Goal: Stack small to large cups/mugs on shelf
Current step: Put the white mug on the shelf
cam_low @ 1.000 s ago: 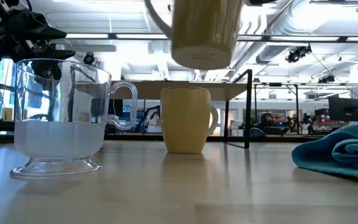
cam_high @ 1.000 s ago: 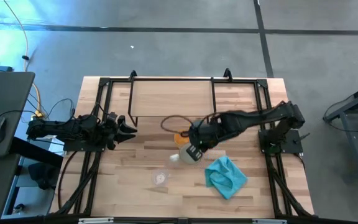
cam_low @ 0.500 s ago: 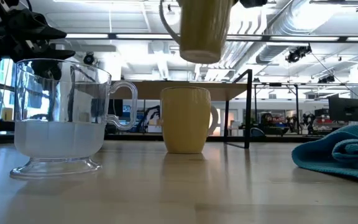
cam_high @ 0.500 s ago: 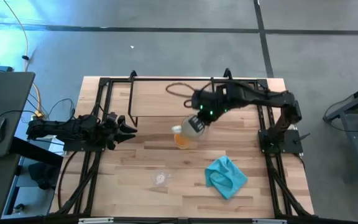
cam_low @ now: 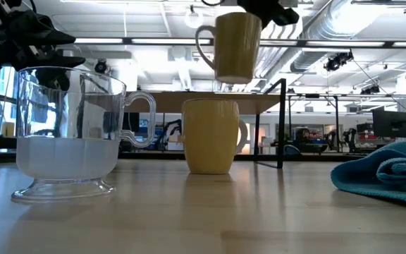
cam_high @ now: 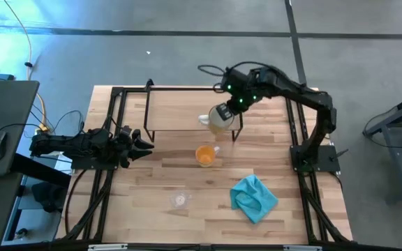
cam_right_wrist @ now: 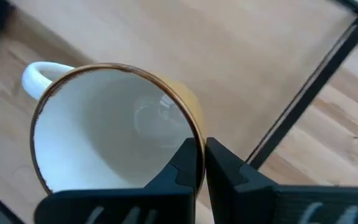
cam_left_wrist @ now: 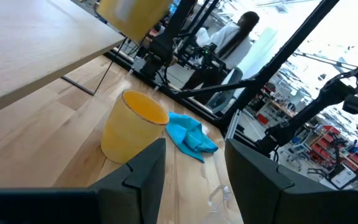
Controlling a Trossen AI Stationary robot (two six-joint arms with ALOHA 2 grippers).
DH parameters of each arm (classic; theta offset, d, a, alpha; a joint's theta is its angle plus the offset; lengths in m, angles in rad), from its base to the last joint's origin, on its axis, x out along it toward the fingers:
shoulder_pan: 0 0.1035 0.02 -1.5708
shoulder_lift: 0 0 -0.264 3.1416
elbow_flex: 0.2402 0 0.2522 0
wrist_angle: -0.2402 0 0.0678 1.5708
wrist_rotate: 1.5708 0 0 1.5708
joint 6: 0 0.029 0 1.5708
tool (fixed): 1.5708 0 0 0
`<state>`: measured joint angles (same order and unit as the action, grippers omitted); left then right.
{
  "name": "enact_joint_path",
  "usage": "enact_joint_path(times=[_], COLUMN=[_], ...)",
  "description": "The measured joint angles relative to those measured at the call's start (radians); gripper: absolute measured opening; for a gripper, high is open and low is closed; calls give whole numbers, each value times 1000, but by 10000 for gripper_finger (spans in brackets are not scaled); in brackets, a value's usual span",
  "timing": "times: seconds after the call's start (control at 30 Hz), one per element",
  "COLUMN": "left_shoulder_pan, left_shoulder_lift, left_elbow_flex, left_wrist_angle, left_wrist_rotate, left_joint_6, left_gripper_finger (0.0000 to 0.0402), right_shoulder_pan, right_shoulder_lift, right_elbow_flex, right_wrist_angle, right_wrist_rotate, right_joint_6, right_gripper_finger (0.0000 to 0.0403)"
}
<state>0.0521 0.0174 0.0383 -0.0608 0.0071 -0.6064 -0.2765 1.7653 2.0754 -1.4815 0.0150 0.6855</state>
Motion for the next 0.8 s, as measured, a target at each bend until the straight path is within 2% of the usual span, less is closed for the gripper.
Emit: enact_joint_path(times=[0.37,0.53,0.8], left_shoulder_pan=[0,0,0], left_shoulder_lift=[0,0,0], left_elbow_flex=[0,0,0], left_wrist_angle=[0,0,2], left_wrist_rotate=[-10,-11,-19], left_joint_6=[0,0,-6], left_gripper_finger=[154,154,154], right_shoulder_pan=[-156,-190,-219], right_shoulder_lift=[0,0,6], right_elbow_flex=[0,0,0], right_wrist_angle=[10,23,4], right_wrist_rotate=[-54,-80,-78], right_joint_6=[-95,-212,-307], right_gripper_finger=[0,0,0])
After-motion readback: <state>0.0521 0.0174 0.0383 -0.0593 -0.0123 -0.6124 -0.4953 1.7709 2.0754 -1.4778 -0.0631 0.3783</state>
